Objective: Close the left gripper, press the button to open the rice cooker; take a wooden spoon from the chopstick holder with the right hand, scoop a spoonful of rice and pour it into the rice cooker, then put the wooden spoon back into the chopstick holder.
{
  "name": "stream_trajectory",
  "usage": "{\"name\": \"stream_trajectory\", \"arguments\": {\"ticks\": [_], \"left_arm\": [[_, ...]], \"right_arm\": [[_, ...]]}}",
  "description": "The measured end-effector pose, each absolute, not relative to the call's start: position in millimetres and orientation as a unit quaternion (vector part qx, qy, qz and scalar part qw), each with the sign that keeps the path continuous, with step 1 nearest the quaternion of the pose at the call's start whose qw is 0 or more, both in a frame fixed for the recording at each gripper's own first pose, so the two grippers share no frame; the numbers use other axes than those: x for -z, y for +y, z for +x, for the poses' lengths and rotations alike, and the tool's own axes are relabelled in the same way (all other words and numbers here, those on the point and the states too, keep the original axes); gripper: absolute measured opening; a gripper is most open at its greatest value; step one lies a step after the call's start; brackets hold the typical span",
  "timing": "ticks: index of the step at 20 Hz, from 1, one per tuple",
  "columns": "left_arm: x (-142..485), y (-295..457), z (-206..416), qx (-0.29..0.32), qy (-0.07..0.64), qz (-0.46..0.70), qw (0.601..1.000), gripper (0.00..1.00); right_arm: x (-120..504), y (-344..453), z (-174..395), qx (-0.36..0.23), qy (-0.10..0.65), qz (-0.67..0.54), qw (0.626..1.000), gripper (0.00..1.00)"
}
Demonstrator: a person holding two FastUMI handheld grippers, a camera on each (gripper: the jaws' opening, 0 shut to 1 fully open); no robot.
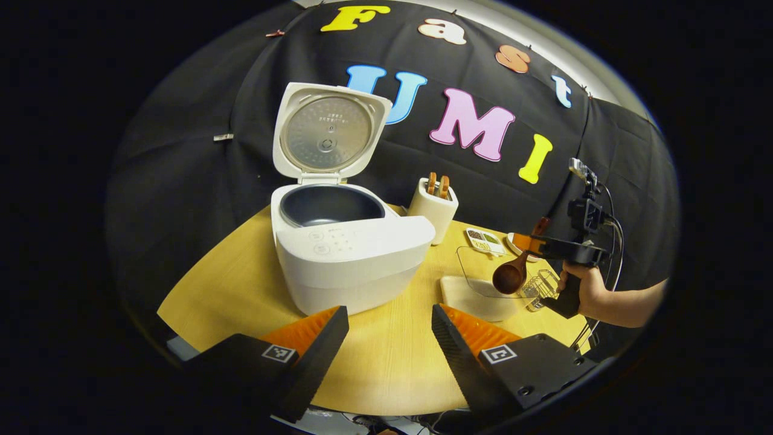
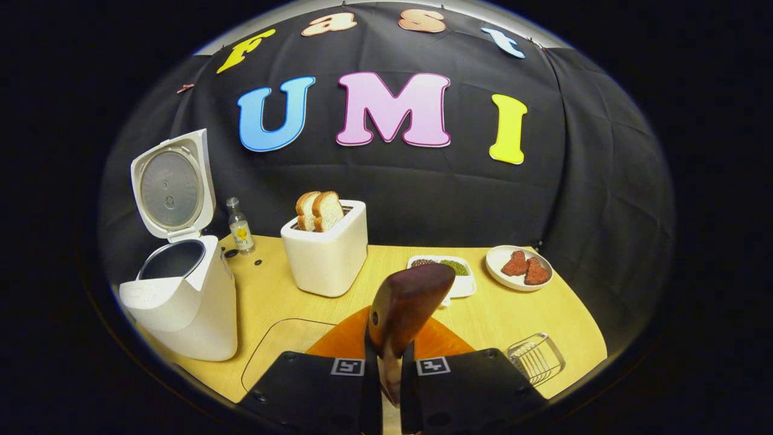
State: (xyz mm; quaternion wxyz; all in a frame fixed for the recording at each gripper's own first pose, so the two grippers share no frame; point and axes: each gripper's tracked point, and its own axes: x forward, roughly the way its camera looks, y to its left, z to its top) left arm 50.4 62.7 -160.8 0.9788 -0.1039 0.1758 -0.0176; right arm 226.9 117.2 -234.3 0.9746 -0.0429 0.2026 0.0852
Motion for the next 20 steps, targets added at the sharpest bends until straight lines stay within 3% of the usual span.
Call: {"name": "stream_trajectory", "arguments": {"ticks": [5,13,20], "left_arm": [[176.1,88.8,42.8,0.006,0.197,-0.134,0.971,0.96],[173.6,122.0,36.7,0.002,0.195,-0.136,0.971,0.98],[189.7,121.3,26.7,0.016,0.212,-0.157,0.965,0.96]], "right_arm": [[248.5,132.9,211.1,-0.065,0.206,-0.036,0.976,0.17],[269.0,172.0,183.2,-0.051,0.284,0.068,0.955,0.17],[276.8,157.4,177.8,0.017,0.355,0.258,0.899,0.17]]}}
